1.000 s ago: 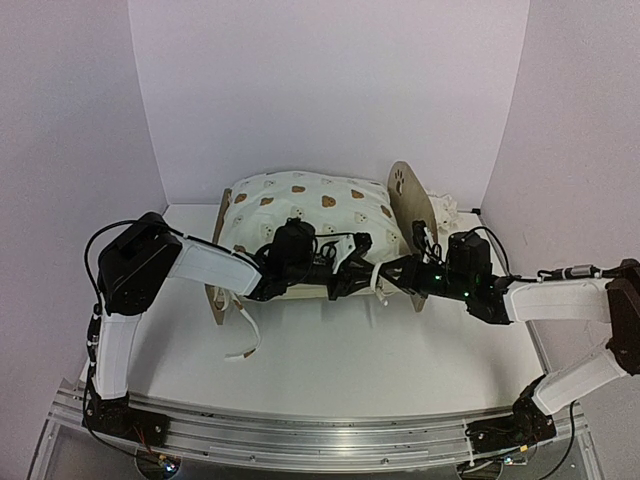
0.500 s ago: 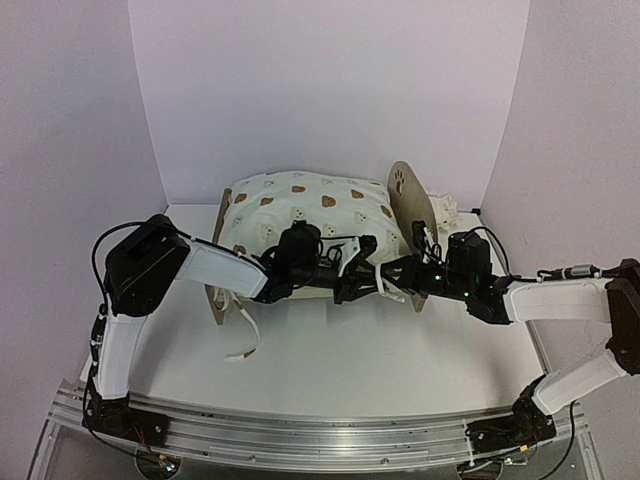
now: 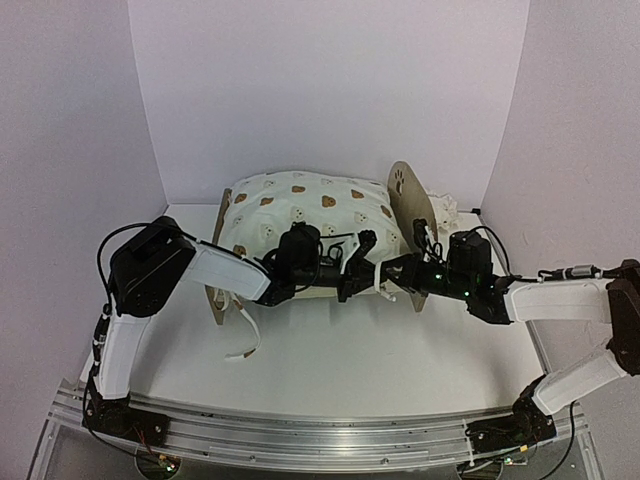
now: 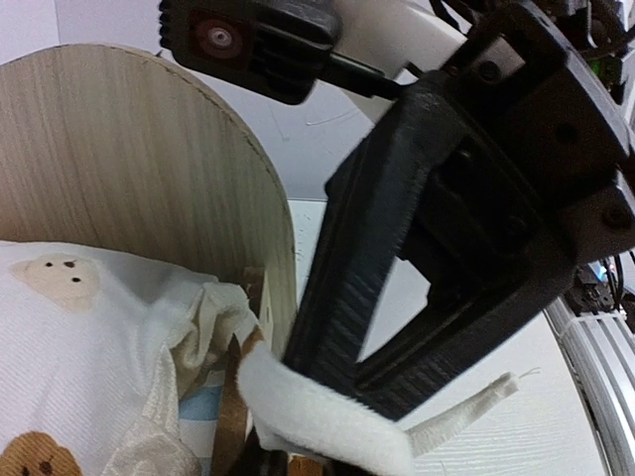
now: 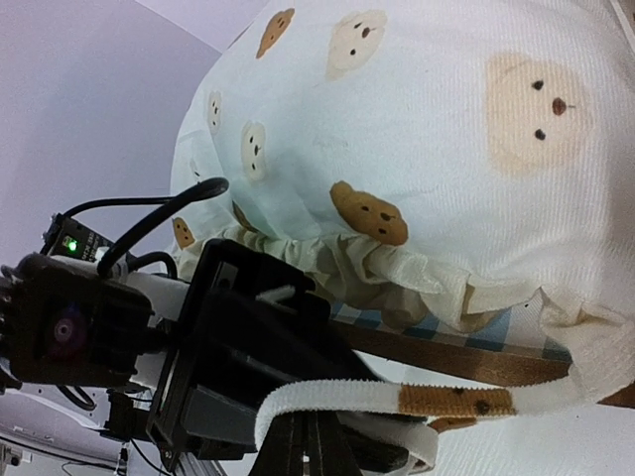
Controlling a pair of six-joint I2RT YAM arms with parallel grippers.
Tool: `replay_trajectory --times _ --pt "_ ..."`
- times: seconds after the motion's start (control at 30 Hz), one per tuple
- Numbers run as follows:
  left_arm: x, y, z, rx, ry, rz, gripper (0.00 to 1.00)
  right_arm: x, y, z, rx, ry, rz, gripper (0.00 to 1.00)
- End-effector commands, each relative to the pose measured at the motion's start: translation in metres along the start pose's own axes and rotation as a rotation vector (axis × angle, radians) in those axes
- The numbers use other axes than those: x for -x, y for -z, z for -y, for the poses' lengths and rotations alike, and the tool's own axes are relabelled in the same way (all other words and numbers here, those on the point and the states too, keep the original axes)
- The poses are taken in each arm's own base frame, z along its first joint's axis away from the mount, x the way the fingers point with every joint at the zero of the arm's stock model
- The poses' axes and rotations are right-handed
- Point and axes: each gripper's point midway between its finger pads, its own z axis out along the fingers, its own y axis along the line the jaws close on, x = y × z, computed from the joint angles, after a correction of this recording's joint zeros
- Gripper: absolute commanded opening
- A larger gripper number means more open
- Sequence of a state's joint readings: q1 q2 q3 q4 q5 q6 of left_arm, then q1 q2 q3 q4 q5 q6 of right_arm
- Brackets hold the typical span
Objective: Set up the pet bed
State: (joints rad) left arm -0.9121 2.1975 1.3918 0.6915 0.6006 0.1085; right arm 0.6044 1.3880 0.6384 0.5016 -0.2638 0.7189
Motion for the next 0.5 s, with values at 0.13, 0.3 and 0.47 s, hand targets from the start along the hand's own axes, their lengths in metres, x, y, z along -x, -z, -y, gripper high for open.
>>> replay_trajectory --times 0.13,0.3,0.47 --pt "0.018 0.004 0.005 -0.021 -0.049 0.053 0.0 -0.001 0.004 0.0 -0.024 -0.001 -0.013 0.01" --pt "0.013 0.003 0.003 0.005 -0.063 0.035 0.0 -0.007 0.024 0.014 -0.189 0.023 -0.088 0.21" --pt "0.012 0.002 0.0 0.023 -0.086 0.027 0.0 -0.018 0.054 0.021 -0.281 0.025 -0.129 0.41"
